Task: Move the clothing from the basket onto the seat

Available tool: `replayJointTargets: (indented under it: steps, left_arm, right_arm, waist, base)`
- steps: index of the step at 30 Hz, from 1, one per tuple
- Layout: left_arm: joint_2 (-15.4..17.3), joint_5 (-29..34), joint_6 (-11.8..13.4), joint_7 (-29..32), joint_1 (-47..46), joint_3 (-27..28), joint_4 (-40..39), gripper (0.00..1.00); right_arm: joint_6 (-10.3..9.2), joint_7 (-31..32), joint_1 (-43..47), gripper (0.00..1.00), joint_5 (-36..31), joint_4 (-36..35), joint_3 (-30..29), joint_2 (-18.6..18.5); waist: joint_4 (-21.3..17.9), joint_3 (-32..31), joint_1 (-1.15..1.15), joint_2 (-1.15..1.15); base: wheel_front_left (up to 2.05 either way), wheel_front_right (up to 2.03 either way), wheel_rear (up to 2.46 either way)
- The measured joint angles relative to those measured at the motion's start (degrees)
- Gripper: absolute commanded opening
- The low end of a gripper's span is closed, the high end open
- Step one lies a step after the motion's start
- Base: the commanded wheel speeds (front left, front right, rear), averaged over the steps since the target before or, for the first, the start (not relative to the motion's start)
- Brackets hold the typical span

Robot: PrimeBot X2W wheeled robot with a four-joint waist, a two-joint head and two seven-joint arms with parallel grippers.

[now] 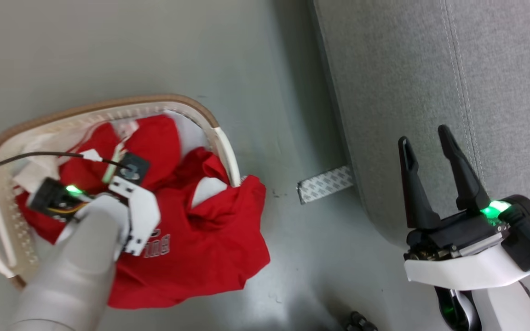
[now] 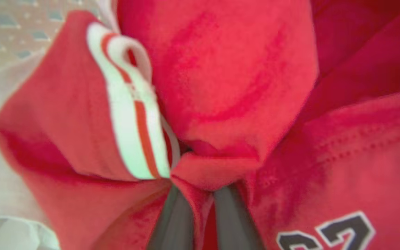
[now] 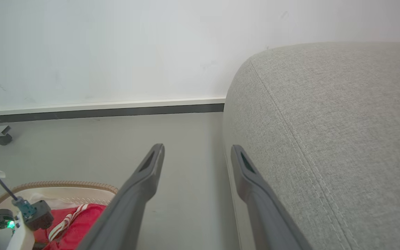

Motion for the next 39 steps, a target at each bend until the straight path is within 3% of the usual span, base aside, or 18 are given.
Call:
replayJointTargets:
  steps: [10,18,28,39]
  left_arm:
    - [-6.51,-5.48,0.45,-11.37,5.87,1.99,-0.48,0.0]
    - [-9.12,-8.9,-1.33,-17.14,11.14,1.38,-2.77,0.0]
    - [-9.73,-14.49,-2.11,-18.68,17.69,-0.77,-12.9,0.0]
    - [-9.24,-18.12,-0.87,-12.48,26.1,-2.85,-34.62,0.0]
  right_arm:
    - [0.0,0.01,1.81,1.0,-2.81,3.24,-2.24,0.12]
    - [0.0,0.01,7.62,1.0,-4.97,6.66,-4.92,-0.43]
    - [0.0,0.0,14.77,1.0,-6.38,8.84,-7.34,-0.76]
    - [0.0,0.0,19.98,1.0,-7.5,8.66,-6.11,-0.78]
  waist:
    - [4.59,-9.44,-0.01,0.0]
    - [10.27,-21.38,-0.01,0.0]
    - [17.56,-35.35,-0.02,0.0]
    - [22.79,-46.13,-0.03,0.0]
  base:
    - [0.0,0.0,0.0]
    - [0.0,0.0,0.0]
    - [0.0,0.0,0.0]
    - [0.0,0.0,0.0]
